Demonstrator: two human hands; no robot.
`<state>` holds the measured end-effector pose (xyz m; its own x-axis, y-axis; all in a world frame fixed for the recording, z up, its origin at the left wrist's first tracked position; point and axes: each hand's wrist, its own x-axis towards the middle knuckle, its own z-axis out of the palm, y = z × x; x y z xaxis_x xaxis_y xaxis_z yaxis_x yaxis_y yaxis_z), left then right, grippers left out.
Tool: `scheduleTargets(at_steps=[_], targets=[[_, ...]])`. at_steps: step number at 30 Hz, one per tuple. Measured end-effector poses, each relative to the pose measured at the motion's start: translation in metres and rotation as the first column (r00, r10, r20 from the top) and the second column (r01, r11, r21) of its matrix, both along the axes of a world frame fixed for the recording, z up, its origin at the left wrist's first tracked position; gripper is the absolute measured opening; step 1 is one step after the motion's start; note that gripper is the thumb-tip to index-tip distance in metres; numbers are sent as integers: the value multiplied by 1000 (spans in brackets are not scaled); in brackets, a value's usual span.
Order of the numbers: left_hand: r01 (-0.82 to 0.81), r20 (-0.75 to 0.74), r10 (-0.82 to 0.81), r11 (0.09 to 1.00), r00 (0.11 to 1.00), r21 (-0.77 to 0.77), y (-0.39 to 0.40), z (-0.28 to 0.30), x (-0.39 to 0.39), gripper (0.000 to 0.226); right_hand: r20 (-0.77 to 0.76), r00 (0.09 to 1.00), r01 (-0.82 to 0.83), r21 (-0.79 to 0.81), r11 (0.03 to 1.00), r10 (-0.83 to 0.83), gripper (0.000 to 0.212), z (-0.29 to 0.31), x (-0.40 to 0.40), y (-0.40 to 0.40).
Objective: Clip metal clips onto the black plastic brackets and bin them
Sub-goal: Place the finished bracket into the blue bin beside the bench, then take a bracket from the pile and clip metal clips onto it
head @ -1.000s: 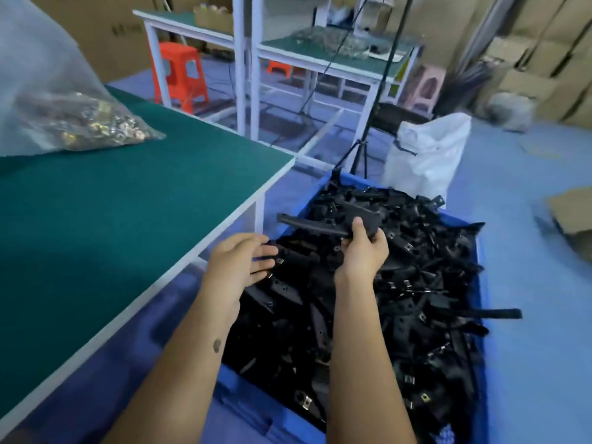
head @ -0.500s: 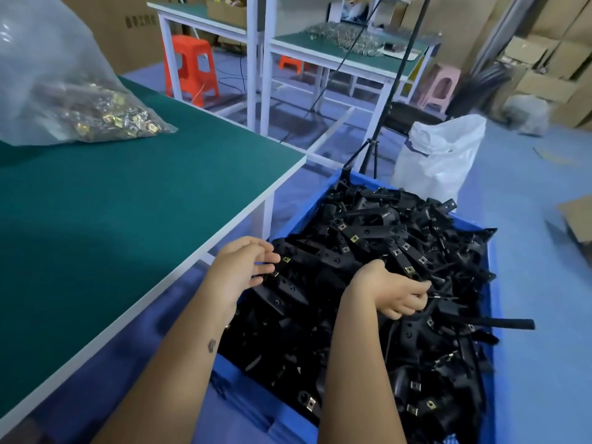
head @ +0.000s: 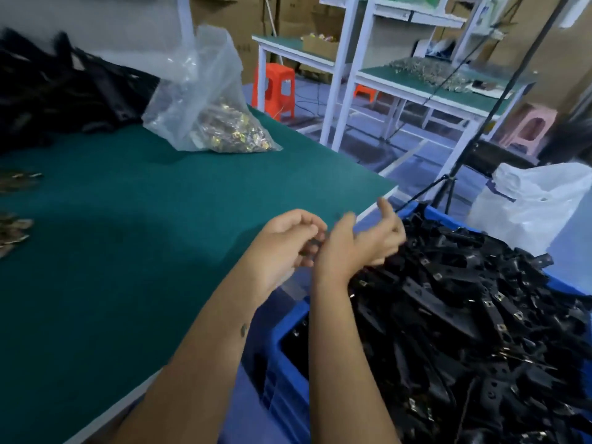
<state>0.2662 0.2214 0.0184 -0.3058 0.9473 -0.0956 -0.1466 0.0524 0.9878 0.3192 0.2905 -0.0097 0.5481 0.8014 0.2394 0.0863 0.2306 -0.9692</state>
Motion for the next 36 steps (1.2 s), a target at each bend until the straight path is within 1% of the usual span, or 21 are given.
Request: scheduleTargets(at_steps=[2, 3, 5, 7, 8, 11, 12, 13, 14, 15, 16, 19, 21, 23, 25, 26, 27, 30, 33, 35, 36], targets=[[-170, 59, 166, 982, 984, 81, -13, 8, -33, 32, 21, 984, -180, 133, 975, 179, 36, 11, -39, -10], [-249, 99, 238, 961, 966, 120, -23, 12, -53, 32, 44, 953, -304, 178, 936, 301, 31, 21, -64, -18], [-383, 124, 365, 907, 923, 174, -47, 18, -96, 32, 136, 842, -540, 195, 819, 522, 25, 37, -116, -39], [-523, 70, 520, 832, 851, 182, -73, 20, -137, 33, 278, 673, -736, 153, 660, 686, 21, 37, -157, -54], [-599, 46, 601, 781, 798, 180, -86, 18, -156, 33, 364, 570, -806, 77, 586, 736, 22, 35, -176, -63], [-809, 15, 814, 574, 580, 125, -125, 6, -206, 32, 538, 222, -915, -174, 365, 813, 29, 18, -229, -94], [-859, -11, 864, 503, 504, 100, -139, 0, -219, 30, 576, 115, -913, -260, 315, 809, 31, 11, -242, -102], [-896, -42, 899, 437, 435, 79, -152, -6, -232, 29, 639, 21, -891, -337, 304, 769, 31, 4, -251, -108], [-924, -72, 925, 378, 374, 55, -165, -13, -243, 28, 707, -49, -862, -387, 328, 706, 31, -1, -259, -111], [-944, -92, 941, 328, 325, 21, -176, -19, -255, 27, 750, -73, -844, -397, 360, 657, 28, -4, -266, -113], [-955, -88, 951, 297, 297, -24, -185, -22, -267, 23, 761, -56, -837, -389, 385, 646, 25, -6, -272, -112], [-929, -39, 944, 316, 329, -193, -196, -21, -296, 13, 717, 18, -829, -379, 411, 697, 22, -7, -292, -108], [-922, -69, 938, 316, 338, -223, -193, -19, -302, 12, 685, 33, -840, -376, 392, 728, 26, -6, -306, -105], [-953, -258, 920, 268, 297, -143, -188, -23, -300, 19, 620, 76, -866, -347, 360, 781, 33, -5, -321, -103], [-956, -533, 800, 287, 276, -65, -184, -30, -296, 19, 517, 109, -901, -309, 304, 849, 42, -5, -338, -97], [-951, -614, 741, 303, 272, -56, -183, -33, -297, 18, 467, 108, -921, -285, 265, 877, 47, -5, -348, -94], [-947, -639, 716, 315, 279, -61, -182, -34, -300, 17, 427, 94, -938, -263, 224, 899, 51, -3, -357, -92], [-943, -560, 769, 323, 307, -74, -183, -35, -308, 19, 302, 38, -964, -240, 114, 953, 58, 10, -385, -85], [-950, -475, 831, 309, 290, -40, -186, -37, -310, 23, 109, 7, -951, -307, 41, 994, 52, 28, -409, -75], [-951, -455, 842, 308, 288, -32, -185, -37, -311, 25, -8, 32, -944, -328, 27, 999, 52, 35, -415, -72], [-951, -450, 845, 307, 288, -33, -186, -37, -311, 24, -48, 74, -948, -314, 55, 996, 52, 36, -415, -72]])
